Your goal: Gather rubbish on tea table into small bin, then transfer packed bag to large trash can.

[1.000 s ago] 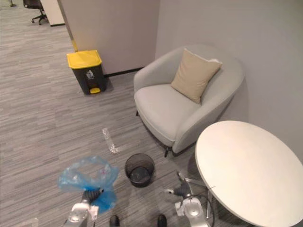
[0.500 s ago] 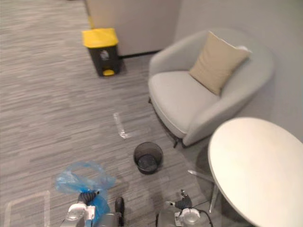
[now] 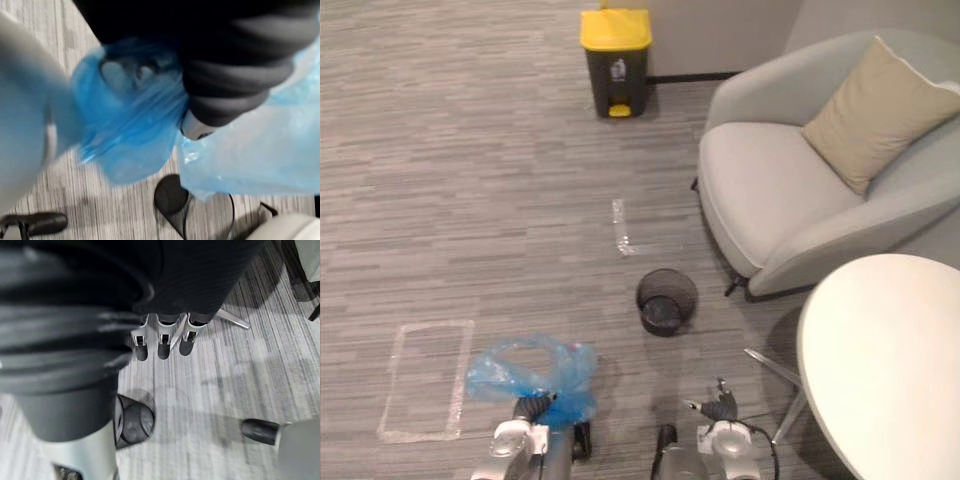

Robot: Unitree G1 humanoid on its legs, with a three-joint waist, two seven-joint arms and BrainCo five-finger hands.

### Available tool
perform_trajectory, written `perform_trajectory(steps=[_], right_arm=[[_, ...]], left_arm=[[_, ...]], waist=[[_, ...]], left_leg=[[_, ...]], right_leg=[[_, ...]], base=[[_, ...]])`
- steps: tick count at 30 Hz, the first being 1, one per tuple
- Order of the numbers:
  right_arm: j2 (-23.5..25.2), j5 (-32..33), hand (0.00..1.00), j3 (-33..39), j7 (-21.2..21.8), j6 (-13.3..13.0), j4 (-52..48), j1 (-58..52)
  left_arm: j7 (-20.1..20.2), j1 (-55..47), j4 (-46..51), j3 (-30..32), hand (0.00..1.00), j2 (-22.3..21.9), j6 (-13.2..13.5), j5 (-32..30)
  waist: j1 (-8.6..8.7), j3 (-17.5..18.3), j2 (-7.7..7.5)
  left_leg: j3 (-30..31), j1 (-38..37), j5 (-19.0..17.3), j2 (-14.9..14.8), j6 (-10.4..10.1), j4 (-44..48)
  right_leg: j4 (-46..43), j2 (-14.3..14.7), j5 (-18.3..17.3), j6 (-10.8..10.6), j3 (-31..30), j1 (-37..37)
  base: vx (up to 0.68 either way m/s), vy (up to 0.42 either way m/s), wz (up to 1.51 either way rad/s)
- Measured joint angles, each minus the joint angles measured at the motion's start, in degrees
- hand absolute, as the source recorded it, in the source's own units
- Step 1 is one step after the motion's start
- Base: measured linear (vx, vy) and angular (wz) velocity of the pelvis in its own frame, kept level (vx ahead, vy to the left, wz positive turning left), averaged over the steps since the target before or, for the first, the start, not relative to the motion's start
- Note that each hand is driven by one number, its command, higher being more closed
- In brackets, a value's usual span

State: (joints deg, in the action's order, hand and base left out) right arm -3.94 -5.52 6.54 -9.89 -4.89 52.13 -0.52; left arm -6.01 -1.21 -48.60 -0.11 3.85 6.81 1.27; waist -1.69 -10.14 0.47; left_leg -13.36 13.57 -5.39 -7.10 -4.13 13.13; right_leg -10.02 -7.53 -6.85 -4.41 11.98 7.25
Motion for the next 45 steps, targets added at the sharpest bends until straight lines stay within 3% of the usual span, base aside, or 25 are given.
perform_trajectory(steps=[2,5,9,12,13,15,18,19,20,21,22,24,26,27,28,30,31,33,34,35,37,39,43,44,45], right_arm=[[1.10,-0.01,0.00,0.00,0.16,0.17,1.33,-0.27],[1.17,-0.05,0.00,0.02,0.26,0.40,1.78,0.02],[1.24,-0.13,0.00,0.01,0.49,0.49,2.67,0.71],[1.65,-0.14,0.00,-0.03,0.87,0.98,2.87,0.98],[1.97,-0.13,0.00,-0.38,0.98,0.98,3.04,0.93],[1.83,-0.14,0.00,-0.64,0.97,0.95,3.03,1.08],[0.93,-0.15,0.00,-0.63,0.88,0.89,3.03,2.06],[0.81,-0.17,0.00,-0.61,0.88,0.90,3.03,2.00],[0.53,-0.35,0.00,-0.50,0.90,0.92,3.09,1.22],[-0.10,-0.70,0.00,-0.14,0.91,0.94,3.24,1.06],[-0.25,-0.79,0.00,0.56,0.87,0.96,3.22,1.11],[0.10,-0.73,0.00,2.39,0.99,0.98,3.18,0.87],[0.08,-0.69,0.00,1.98,1.01,1.05,1.72,-1.07],[0.81,-0.46,0.00,1.29,0.96,1.02,0.02,-1.44],[1.17,0.00,0.00,1.32,0.91,0.95,-1.05,-1.80],[1.76,1.09,0.00,1.64,0.90,0.91,-2.14,0.28],[1.82,1.11,0.00,1.84,0.87,0.91,-2.25,0.85],[2.61,1.12,0.00,2.39,0.77,0.93,-2.98,1.63],[2.59,1.11,0.00,3.02,0.62,0.93,-2.86,1.75],[1.68,1.09,0.00,3.43,0.38,0.92,-2.02,1.84],[2.69,1.04,0.00,3.48,0.31,1.48,1.27,2.88],[3.21,0.95,0.00,3.82,0.43,1.54,1.40,2.49],[4.08,0.76,0.00,2.96,0.84,1.54,1.38,2.01],[4.06,0.45,0.00,2.06,0.91,1.54,1.39,1.98],[4.02,0.42,0.00,1.77,0.92,1.54,1.39,2.28]], left_arm=[[0.03,-0.44,-0.58,-1.26,1.00,1.55,-0.20,-0.05],[0.01,-0.85,-0.58,-1.35,1.00,2.13,-0.28,-0.04],[0.00,-1.99,-0.40,-1.25,1.00,2.46,-0.31,-0.04],[-0.12,-2.15,-0.39,-1.20,1.00,3.37,-0.71,-0.02],[-0.30,-2.08,-0.27,-1.00,1.00,3.68,-0.90,-0.01],[-0.55,-1.68,-0.22,-0.92,1.00,4.69,-0.91,0.05],[-1.02,-0.47,-0.20,-0.65,1.00,5.23,-0.90,0.05],[-1.09,0.04,-0.17,-0.58,1.00,5.46,-0.86,0.03],[-1.08,0.49,-0.38,-0.55,1.00,5.38,-0.85,0.00],[-1.11,0.58,-0.67,-0.52,1.00,4.62,-0.94,-0.01],[-0.96,0.64,-0.32,-0.60,1.00,4.23,-0.69,-0.03],[-0.88,0.87,-0.34,-0.45,1.00,3.49,-0.73,-0.10],[-0.29,0.20,1.01,0.19,1.00,1.91,-0.72,-0.14],[0.01,-0.76,2.86,1.07,1.00,0.94,-0.60,-0.15],[0.02,-1.20,4.22,1.55,1.00,0.44,-0.30,-0.13],[0.16,-1.07,5.31,1.51,1.00,-0.12,-0.24,-0.09],[0.15,-1.02,5.19,1.52,1.00,-0.28,-0.26,-0.09],[0.16,-1.01,5.09,1.50,1.00,-1.32,-0.33,-0.10],[0.18,-0.91,5.08,1.38,1.00,-1.90,-0.31,-0.08],[0.14,-0.99,4.76,1.27,1.00,-2.69,-0.19,-0.07],[0.08,0.52,2.85,1.34,1.00,-1.84,-0.25,-0.02],[0.09,0.48,2.85,1.28,1.00,-1.26,-0.25,-0.03],[0.03,-0.49,1.91,-0.63,1.00,0.20,-0.81,-0.06],[-0.04,-0.48,1.79,-1.09,1.00,0.96,-1.06,-0.06],[-0.05,-0.40,1.72,-1.07,1.00,1.21,-1.07,-0.06]], waist=[[-0.06,0.40,-1.17],[-0.17,0.57,-1.48],[0.13,1.17,-2.57],[0.64,0.97,-2.45],[1.42,0.77,-2.23],[1.63,0.75,-2.46],[2.11,0.32,-2.70],[2.31,0.42,-2.90],[2.85,0.47,-3.22],[3.26,0.49,-1.89],[3.09,0.61,-1.07],[3.67,0.47,-0.74],[4.33,0.33,-0.58],[3.46,0.06,-0.86],[2.41,0.01,-0.94],[0.45,-0.49,-1.87],[0.00,-0.57,-1.93],[-0.73,-0.88,-2.29],[-0.74,-0.91,-2.26],[-1.04,-0.57,-0.84],[-0.90,-0.44,-3.14],[-1.14,-0.44,-3.20],[-0.63,-0.49,-3.12],[-0.15,-0.56,-3.03],[0.01,-0.63,-2.96]], left_leg=[[0.55,-0.73,0.35,2.18,0.87,-1.02],[1.45,-0.29,-1.75,4.62,2.49,0.05],[2.07,1.40,-7.68,7.30,4.40,7.28],[4.32,-0.63,-10.61,7.79,6.08,9.17],[5.82,-2.50,-11.61,7.30,6.54,9.12],[6.46,-5.33,-12.51,6.56,6.61,8.00],[7.49,-11.49,-12.85,5.94,5.73,3.12],[7.85,-13.69,-12.94,6.13,4.93,0.93],[9.28,-15.94,-13.70,6.24,3.47,-0.44],[10.06,-16.80,-13.92,5.22,2.98,-1.00],[10.47,-17.00,-12.69,4.62,0.91,-1.37],[10.91,-18.06,-9.91,4.58,-2.24,0.32],[10.11,-13.55,-6.29,4.04,-4.13,17.53],[7.76,-8.54,-6.90,1.37,-3.40,30.28],[4.71,-4.63,-9.01,-0.86,-0.77,37.93],[1.90,3.93,-11.86,-3.25,1.96,39.71],[1.88,5.60,-12.35,-3.50,1.71,37.48],[3.05,8.68,-12.12,-2.67,1.08,26.08],[5.79,9.32,-8.71,-1.16,-0.02,16.71],[8.27,8.68,1.52,-1.36,-2.57,8.30],[6.17,8.53,-1.86,1.38,-0.28,10.58],[4.16,7.64,-6.46,2.26,0.90,14.35],[-0.59,-1.06,-11.01,2.95,3.75,12.58],[-1.01,-4.68,-11.74,2.96,3.77,10.10],[-1.18,-6.56,-11.77,2.97,3.70,8.65]], right_leg=[[2.28,-1.62,0.85,-1.29,0.61,-1.76],[2.41,-3.80,-0.20,-3.08,1.32,-2.44],[-5.64,-7.14,-6.34,-5.74,-0.56,-1.05],[-27.29,-8.06,-3.84,-2.38,-5.20,7.75],[-31.13,-5.78,-6.69,-1.99,-6.72,8.97],[-31.18,-2.34,-8.83,-0.99,-6.10,10.63],[-21.21,2.64,-7.42,1.47,-0.62,13.89],[-14.86,4.15,-4.53,2.81,1.11,14.60],[-11.06,5.46,3.05,6.53,0.63,14.54],[-11.41,5.89,2.42,7.05,1.85,13.78],[-11.94,5.92,0.94,8.00,2.63,13.30],[-12.49,5.00,-1.85,8.04,4.03,10.45],[-8.32,5.26,-2.28,7.97,5.81,2.85],[-5.49,5.96,-2.34,8.07,5.38,-1.54],[-3.46,6.43,-2.72,8.67,4.20,-4.46],[-0.56,6.18,-2.73,8.67,1.73,-7.98],[-0.19,5.88,-2.74,8.65,1.21,-8.57],[0.01,3.75,-4.03,6.49,-0.54,-10.19],[0.40,2.42,-5.95,3.53,-1.61,-11.47],[0.70,2.92,-7.98,0.61,-3.27,-12.09],[1.03,-0.48,-8.98,-0.16,-5.89,-12.79],[-3.74,-2.46,-8.67,-0.57,-8.96,-11.84],[-31.32,-4.24,-6.09,-5.63,-14.81,-1.04],[-39.86,-2.70,-8.13,-3.94,-13.95,4.07],[-41.58,-1.93,-9.03,-3.11,-12.87,5.95]], base=[[0.01,0.159,0.31],[0.02,0.197,0.23],[0.11,0.142,0.20],[0.26,0.118,0.24],[0.32,0.047,0.42],[0.35,-0.049,0.30],[0.44,-0.083,0.25],[0.51,-0.073,0.40],[0.55,-0.078,0.43],[0.58,-0.074,0.38],[0.56,-0.094,0.34],[0.53,-0.104,0.46],[0.51,-0.081,0.52],[0.47,-0.018,0.09],[0.41,0.030,-0.27],[0.47,0.094,-0.53],[0.33,0.125,-0.55],[0.27,0.181,-0.45],[0.35,0.285,-0.50],[0.35,0.320,-0.46],[0.43,0.364,-0.26],[0.39,0.309,-0.37],[0.41,0.217,-0.47],[0.50,0.067,-0.17],[0.42,0.019,-0.18]])
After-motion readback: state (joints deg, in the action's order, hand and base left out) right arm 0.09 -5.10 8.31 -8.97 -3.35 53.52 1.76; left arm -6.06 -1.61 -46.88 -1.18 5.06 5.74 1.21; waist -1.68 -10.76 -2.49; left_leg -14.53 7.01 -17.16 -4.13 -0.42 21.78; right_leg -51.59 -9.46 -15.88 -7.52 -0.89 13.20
